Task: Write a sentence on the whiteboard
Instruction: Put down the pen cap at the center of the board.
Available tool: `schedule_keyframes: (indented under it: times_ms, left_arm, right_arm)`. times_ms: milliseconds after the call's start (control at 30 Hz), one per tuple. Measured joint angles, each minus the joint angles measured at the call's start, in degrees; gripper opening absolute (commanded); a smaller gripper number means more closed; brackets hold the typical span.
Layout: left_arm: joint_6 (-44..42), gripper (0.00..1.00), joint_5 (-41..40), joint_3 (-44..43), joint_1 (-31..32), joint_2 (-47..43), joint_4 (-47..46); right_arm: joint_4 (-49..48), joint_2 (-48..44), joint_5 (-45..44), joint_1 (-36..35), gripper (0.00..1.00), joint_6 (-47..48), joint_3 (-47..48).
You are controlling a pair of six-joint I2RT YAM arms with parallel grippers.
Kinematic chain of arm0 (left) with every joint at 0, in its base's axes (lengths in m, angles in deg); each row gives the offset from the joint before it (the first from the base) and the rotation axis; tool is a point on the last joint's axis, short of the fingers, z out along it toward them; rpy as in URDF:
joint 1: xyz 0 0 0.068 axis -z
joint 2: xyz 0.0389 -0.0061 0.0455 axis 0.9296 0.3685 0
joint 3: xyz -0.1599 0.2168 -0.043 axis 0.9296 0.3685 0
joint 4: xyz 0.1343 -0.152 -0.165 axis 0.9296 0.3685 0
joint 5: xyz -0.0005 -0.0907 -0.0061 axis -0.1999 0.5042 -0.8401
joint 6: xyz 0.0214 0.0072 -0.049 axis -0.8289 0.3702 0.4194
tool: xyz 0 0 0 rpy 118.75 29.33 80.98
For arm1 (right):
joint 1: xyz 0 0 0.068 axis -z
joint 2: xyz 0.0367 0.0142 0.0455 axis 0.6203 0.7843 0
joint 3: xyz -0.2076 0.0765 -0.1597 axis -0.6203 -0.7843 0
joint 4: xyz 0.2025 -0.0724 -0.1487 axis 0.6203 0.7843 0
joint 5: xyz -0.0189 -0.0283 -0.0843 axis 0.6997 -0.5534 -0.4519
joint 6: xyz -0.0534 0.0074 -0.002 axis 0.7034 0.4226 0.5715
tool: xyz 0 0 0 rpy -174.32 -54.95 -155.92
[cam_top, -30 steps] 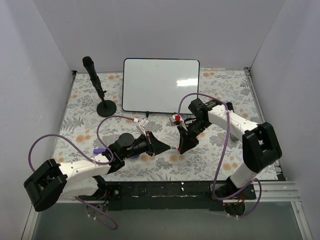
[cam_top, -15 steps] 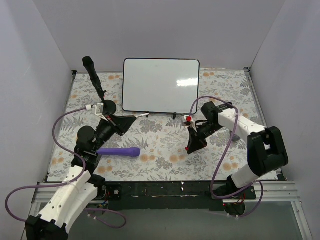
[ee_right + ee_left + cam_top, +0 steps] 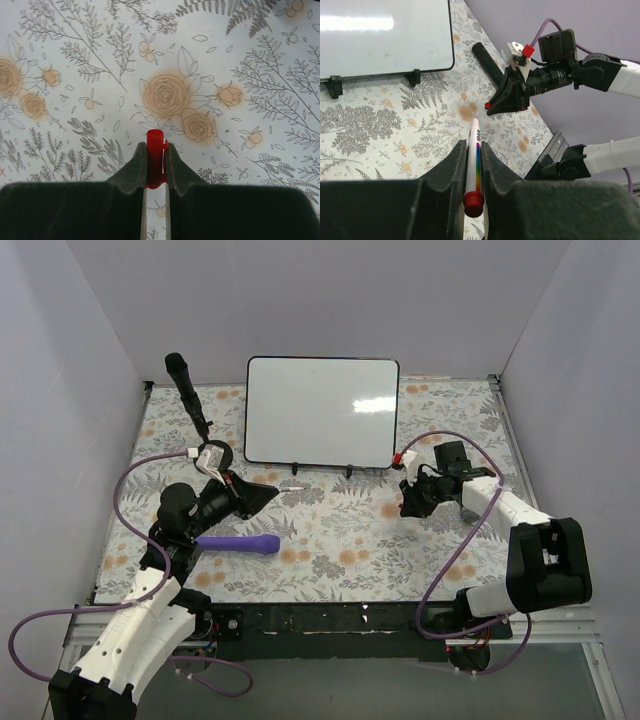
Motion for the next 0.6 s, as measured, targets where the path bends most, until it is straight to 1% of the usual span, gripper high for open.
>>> schedule_keyframes:
  times_ms: [33,167,233,367,467,600]
  left_arm:
    - [0.3,0.0,-0.1,0.2,0.0,0.0,0.4]
    - [1.0,0.0,-0.3,0.3,0.0,-0.3,1.9]
    - [1.3,0.0,-0.5,0.3,0.0,-1.0,2.6]
    - [2.3,0.0,-1.1,0.3,0.0,-2.0,3.7]
    - [3.2,0.0,-1.3,0.3,0.0,-2.2,4.3]
    - [3.7,0.0,-1.6,0.3,0.0,-2.1,5.2]
  right_arm:
    - [-0.9,0.7,-0.6,0.6,0.13,-0.7,0.0]
    - [-2.4,5.2,-2.2,2.0,0.28,-2.1,1.1]
    - [-2.3,7.1,-2.3,2.8,0.32,-2.1,1.9]
    - [-1.9,8.7,-1.9,5.0,0.48,-1.8,3.7]
    - [-1.7,9.3,-1.8,6.3,0.5,-1.7,5.0]
    - [-1.6,10.0,-1.6,7.5,0.5,-1.7,6.4]
